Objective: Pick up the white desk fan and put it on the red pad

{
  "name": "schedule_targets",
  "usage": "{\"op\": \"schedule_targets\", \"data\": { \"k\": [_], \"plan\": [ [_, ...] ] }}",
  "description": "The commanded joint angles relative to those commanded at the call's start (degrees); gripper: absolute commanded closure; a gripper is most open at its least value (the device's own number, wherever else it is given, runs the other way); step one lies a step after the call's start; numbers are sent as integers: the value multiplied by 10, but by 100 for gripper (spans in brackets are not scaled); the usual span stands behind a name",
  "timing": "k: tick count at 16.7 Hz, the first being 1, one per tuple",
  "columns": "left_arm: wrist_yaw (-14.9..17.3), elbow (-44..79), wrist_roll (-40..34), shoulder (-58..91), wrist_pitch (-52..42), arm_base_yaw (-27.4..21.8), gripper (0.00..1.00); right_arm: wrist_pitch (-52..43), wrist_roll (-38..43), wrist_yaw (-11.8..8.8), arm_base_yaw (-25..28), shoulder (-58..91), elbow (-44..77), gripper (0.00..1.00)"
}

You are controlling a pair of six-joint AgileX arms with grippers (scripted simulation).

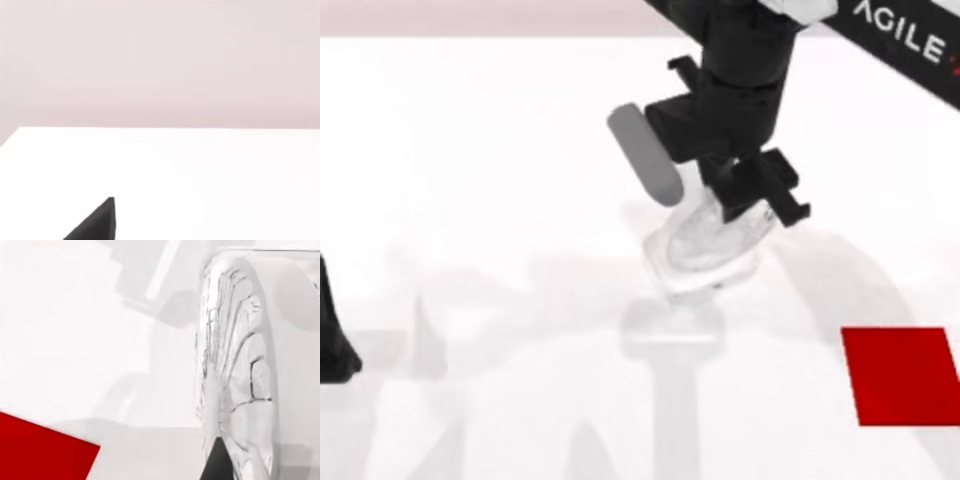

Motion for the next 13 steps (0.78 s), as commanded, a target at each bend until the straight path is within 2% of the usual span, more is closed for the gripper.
{"op": "schedule_targets", "data": {
  "k": [5, 10, 13],
  "plan": [
    [0, 0, 0, 0, 0, 0, 0, -65, -1, 0, 3, 16, 73, 100],
    [0, 0, 0, 0, 0, 0, 0, -61, 1, 0, -2, 7, 64, 100],
    [0, 0, 0, 0, 0, 0, 0, -45, 8, -1, -20, -38, 8, 100]
  ]
}}
